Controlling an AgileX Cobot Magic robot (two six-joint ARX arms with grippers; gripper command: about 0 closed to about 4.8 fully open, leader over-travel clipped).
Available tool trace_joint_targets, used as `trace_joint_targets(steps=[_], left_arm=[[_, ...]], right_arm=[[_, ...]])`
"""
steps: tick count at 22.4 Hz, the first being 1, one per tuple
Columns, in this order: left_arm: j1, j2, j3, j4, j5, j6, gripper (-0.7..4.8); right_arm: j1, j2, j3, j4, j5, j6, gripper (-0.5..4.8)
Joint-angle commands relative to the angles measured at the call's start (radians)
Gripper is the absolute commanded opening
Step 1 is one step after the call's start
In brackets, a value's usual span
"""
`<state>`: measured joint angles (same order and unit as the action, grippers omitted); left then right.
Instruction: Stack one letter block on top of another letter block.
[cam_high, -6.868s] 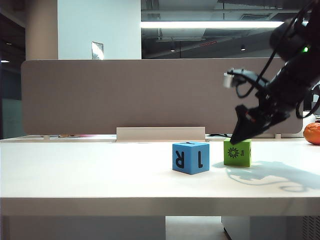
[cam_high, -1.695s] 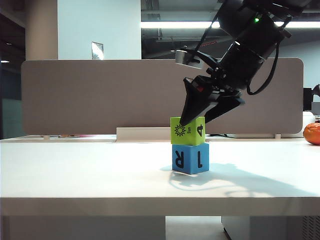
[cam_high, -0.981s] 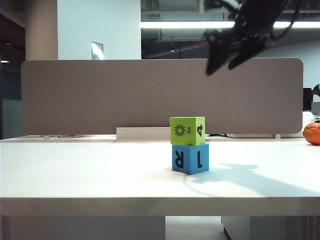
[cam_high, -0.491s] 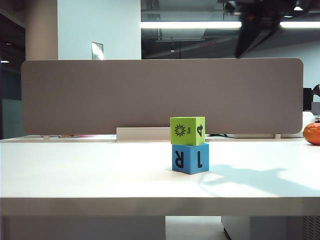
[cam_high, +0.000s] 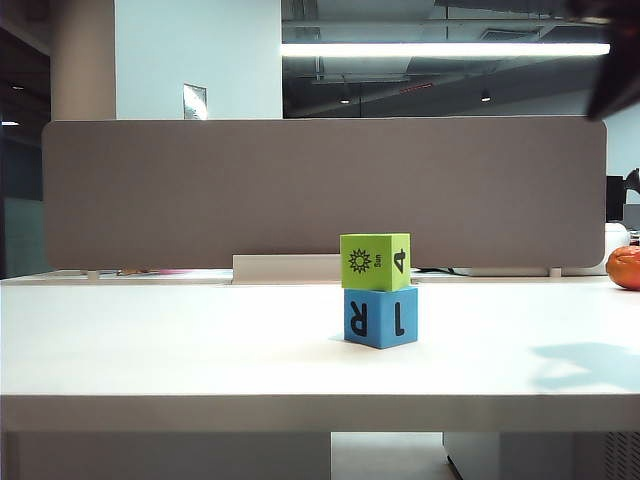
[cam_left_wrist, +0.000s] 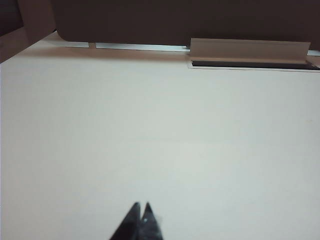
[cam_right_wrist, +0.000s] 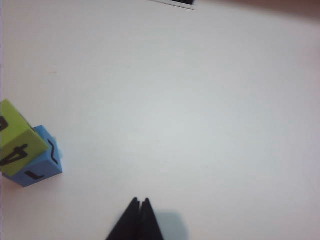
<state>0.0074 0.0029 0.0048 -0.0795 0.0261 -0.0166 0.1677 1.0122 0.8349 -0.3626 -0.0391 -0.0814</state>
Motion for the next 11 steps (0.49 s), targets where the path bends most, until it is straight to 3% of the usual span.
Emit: trace_joint_targets(steps=[1, 11], left_arm=[[0.000, 0.001, 0.003, 0.006, 0.004, 0.001, -0.05], [0.000, 0.001, 0.003, 0.006, 0.004, 0.001, -0.05]], right_arm=[[-0.051, -0.165, -0.159, 0.130, -0.006, 0.086, -0.05], [-0.061, -0.496, -0.428, 0.238, 0.048, 0.193, -0.05]])
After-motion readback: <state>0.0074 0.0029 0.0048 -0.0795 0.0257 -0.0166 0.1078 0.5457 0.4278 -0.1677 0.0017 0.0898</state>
